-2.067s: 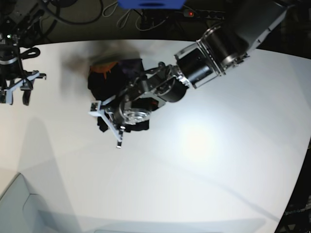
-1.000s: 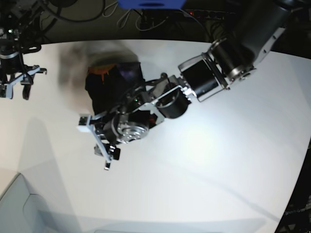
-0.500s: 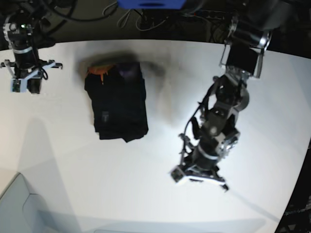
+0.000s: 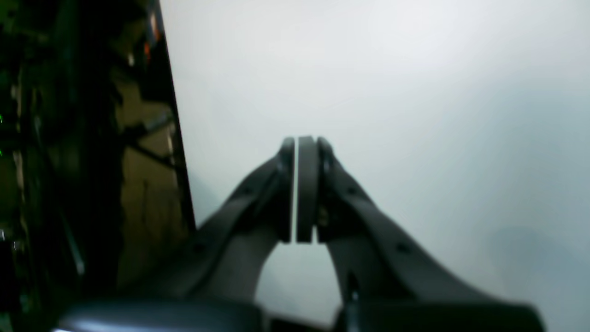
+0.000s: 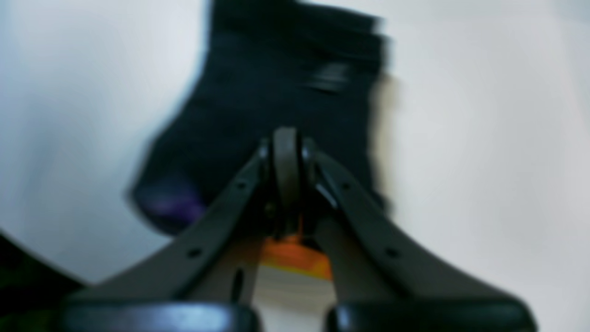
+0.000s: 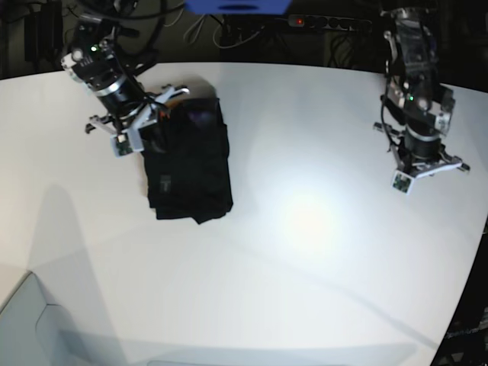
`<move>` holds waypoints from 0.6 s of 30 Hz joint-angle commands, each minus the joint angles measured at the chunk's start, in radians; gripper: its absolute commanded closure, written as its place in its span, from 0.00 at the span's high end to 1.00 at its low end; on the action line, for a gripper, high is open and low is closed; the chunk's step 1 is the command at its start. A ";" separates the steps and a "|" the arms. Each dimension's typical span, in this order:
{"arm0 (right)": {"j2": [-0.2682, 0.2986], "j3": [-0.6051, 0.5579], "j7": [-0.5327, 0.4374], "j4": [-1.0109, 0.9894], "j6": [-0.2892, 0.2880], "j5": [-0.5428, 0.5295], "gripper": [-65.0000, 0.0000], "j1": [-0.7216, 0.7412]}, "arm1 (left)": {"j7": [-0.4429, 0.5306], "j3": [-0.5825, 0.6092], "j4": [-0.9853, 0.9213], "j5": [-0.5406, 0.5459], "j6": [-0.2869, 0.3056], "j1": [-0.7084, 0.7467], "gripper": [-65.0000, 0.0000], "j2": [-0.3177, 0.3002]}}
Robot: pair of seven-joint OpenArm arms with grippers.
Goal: Layout the t-shirt on the table in an organized manner, then fold the t-shirt properly
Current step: 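Tuck the bundle's collar edge with the right gripper and withdraw the left arm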
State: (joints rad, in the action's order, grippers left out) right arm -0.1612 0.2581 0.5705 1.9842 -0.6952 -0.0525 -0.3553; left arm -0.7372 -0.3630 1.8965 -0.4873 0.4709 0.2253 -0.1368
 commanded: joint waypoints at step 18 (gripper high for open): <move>0.004 -0.036 -0.096 -0.343 -0.003 -0.013 0.00 0.040 | 0.023 -0.299 0.065 0.005 0.064 0.227 0.02 0.095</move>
State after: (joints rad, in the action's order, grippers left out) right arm -0.1555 0.2176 0.4522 1.6363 -0.6975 -0.0845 -0.3115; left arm -0.7219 -0.6567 1.9415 -0.4740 0.5518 0.4492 -0.0349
